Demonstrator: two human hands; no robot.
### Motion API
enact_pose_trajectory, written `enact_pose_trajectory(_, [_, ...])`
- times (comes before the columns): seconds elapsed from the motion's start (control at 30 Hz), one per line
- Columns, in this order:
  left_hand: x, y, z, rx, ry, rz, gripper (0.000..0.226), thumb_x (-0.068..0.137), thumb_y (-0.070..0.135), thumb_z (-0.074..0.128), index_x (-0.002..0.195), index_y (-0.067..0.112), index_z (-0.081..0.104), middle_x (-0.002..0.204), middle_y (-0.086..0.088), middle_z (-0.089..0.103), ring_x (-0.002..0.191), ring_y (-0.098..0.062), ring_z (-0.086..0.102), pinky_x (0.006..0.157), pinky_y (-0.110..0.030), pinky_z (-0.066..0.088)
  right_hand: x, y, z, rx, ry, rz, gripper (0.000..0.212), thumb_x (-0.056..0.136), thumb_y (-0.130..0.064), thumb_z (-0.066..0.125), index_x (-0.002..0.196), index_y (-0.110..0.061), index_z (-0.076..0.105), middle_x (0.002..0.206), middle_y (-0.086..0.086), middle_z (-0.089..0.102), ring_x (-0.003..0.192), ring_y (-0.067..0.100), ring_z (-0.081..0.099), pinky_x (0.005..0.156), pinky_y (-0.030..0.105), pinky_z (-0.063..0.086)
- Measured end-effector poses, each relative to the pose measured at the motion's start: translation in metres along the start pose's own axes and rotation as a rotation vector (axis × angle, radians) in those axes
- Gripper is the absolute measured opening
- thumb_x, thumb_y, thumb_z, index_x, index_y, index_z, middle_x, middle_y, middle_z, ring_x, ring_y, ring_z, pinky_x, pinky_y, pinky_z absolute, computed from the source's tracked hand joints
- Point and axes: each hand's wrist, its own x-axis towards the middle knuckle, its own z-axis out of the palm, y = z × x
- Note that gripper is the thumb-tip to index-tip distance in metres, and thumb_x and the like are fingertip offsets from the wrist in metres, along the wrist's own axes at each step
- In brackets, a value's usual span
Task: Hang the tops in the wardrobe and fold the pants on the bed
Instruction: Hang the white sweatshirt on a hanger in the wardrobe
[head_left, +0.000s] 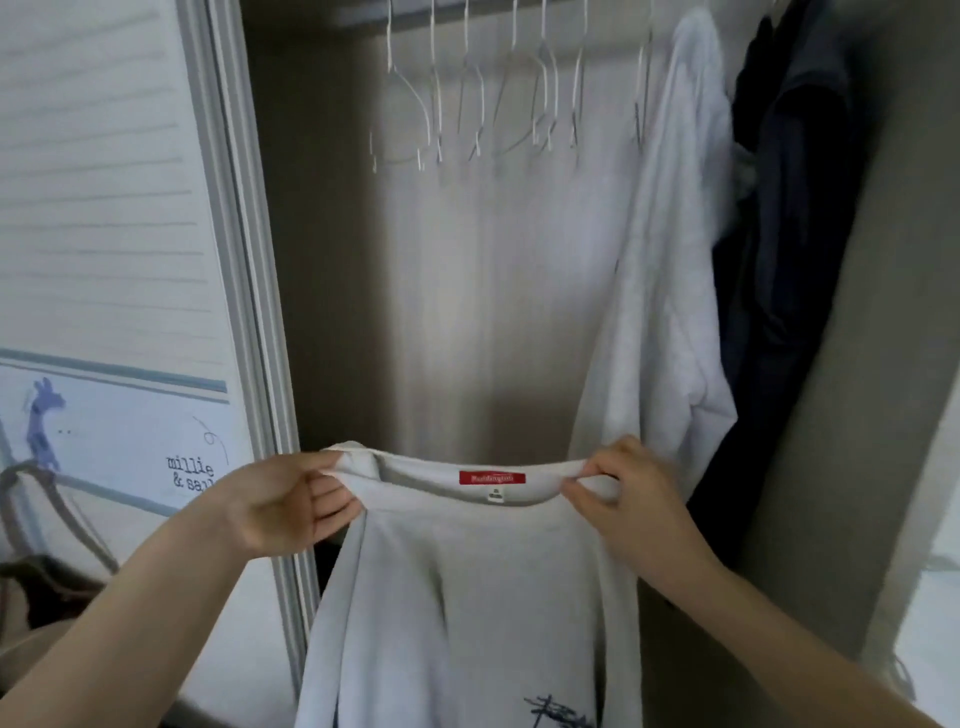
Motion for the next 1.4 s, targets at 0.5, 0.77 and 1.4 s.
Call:
enact_pose_trajectory(0.5, [0.044, 0.043, 0.06, 0.885, 0.241, 1.07, 0.022, 0.095, 0.03, 0.058, 0.077, 0.019, 0.062, 0.066, 0.0, 0.062, 0.06, -0.005, 0.062, 0.051, -0.012, 0.04, 0.043, -0.036, 0.002, -0.144, 0.0, -0.1, 0.025, 0.091, -0.018, 0.059, 0.114, -0.028, 0.061, 0.082, -0.008, 0.068, 0.076, 0.006, 0.063, 0.071, 0.028, 0.052])
enact_pose_trajectory(0.77, [0.065, 0.055, 0.074, 1.189, 0.231, 1.155, 0.02, 0.097, 0.037, 0.049, 0.081, 0.027, 0.055, 0.066, -0.001, 0.063, 0.053, -0.003, 0.062, 0.055, -0.02, 0.053, 0.14, -0.108, -0.069, -0.208, 0.509, -0.271, 0.024, 0.093, -0.013, 0.051, 0.117, -0.013, 0.057, 0.098, -0.002, 0.062, 0.093, 0.015, 0.057, 0.077, 0.025, 0.044])
enact_pose_trajectory(1.4, [0.109, 0.108, 0.06, 1.631, 0.205, 1.019, 0.006, 0.1, 0.037, 0.046, 0.102, 0.031, 0.045, 0.091, 0.011, 0.056, 0.079, -0.001, 0.06, 0.074, -0.018, 0.049, 0.364, -0.115, -0.14, -0.684, 0.435, 0.278, 0.057, 0.087, -0.004, 0.059, 0.134, 0.007, 0.029, 0.128, 0.027, 0.05, 0.12, 0.041, 0.049, 0.094, 0.038, 0.042])
